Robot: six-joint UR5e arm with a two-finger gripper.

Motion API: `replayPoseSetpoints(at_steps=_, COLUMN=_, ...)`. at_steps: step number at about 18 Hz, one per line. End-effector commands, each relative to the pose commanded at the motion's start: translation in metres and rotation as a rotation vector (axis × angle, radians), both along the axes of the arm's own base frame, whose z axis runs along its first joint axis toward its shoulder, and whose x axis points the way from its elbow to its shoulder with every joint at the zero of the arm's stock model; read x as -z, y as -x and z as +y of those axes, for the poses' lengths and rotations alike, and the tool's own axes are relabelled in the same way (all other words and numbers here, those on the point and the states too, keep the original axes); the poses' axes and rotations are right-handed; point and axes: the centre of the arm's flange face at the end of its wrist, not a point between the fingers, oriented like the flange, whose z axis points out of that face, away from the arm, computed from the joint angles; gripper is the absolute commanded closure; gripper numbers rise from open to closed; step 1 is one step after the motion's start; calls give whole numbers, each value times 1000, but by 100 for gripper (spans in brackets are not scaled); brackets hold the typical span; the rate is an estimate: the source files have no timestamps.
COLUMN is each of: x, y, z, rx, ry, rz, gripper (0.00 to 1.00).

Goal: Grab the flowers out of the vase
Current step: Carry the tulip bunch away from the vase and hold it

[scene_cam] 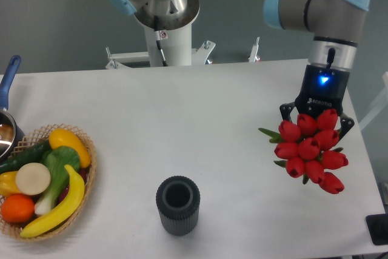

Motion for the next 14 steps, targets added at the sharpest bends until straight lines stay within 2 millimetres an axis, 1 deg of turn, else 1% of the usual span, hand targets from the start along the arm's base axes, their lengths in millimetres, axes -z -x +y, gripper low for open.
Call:
replayPoseSetpoints(at_steps=1, x=10, y=-2, z=-5, rx=-19, ry=47, rz=-4, gripper=100)
replayPoseSetpoints(at_steps=2, x=13, y=-4, z=-9, rx=-38, ry=96, rz=0, gripper=100)
replayPoseSetpoints(at_steps=3, x=13, y=-7, z=-10, rx=-49, ry=143, rz=7, gripper=100)
replayPoseSetpoints(at_steps=5, x=16, y=-13, z=3, rx=-42, ry=207, rz=19, gripper=100)
replayPoseSetpoints(at_steps=7, x=26, y=-17, z=11, rx=-45, ry=268, rz=24, gripper=96)
replayPoseSetpoints(at_steps=9, x=31, y=-28, z=21, rx=-37, ry=335, rz=25, gripper=96)
replayPoseSetpoints(at_steps=12, x=29, y=-22, z=25, rx=-40, ry=370, rz=18, gripper=96)
replayPoseSetpoints(at_steps=14, x=27, y=-23, z=32, rx=-29, ry=389, rz=12, gripper=96)
